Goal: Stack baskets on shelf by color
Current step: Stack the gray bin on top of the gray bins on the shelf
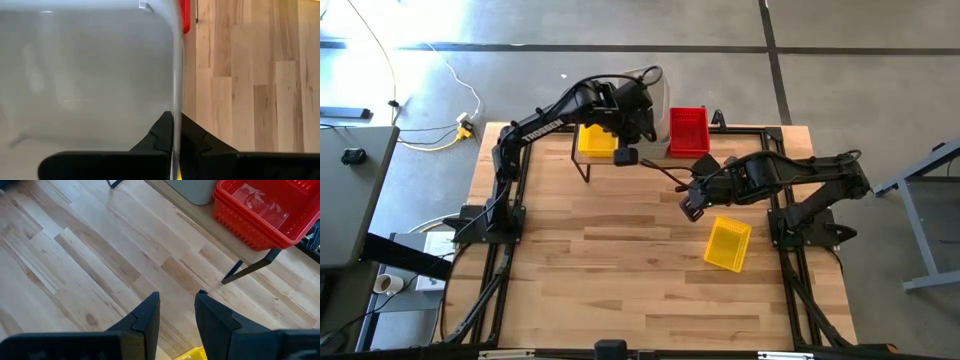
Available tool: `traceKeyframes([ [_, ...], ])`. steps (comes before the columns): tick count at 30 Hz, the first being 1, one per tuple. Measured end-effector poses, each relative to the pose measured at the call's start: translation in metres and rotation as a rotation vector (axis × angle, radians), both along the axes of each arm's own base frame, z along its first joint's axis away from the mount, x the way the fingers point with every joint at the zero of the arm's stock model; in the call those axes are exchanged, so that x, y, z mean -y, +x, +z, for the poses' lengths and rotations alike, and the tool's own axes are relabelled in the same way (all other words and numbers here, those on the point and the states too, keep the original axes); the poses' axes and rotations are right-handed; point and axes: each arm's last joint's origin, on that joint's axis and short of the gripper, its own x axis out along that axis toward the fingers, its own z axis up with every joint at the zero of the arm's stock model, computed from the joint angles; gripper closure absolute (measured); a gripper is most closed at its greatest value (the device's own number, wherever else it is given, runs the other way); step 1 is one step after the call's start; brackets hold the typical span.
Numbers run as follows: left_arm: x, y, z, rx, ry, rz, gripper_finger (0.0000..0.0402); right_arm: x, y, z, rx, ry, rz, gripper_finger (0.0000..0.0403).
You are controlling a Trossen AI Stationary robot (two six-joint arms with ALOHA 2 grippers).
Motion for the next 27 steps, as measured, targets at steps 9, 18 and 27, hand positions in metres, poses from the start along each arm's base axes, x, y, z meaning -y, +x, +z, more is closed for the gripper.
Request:
traceKeyframes([
  [9,-0.0005,-0.0004,0.0002,-0.010,0.022,0.013,0.0401,-0.0001,0.0000,0.0000,-0.001,0.003,0.001,0.0293],
  [18,-0.0008,-0.0005,0.0003,-0.010,0.025,0.024,0.0373,-0.0002,0.0000,-0.0001,-0.001,0.006,0.003,0.0293],
  [27,-0.0013,-0.0005,0.0008,-0.015,0.051,0.046,0.0334,-0.0003,0.0000,-0.0001,-0.002,0.010,0.004,0.0293],
])
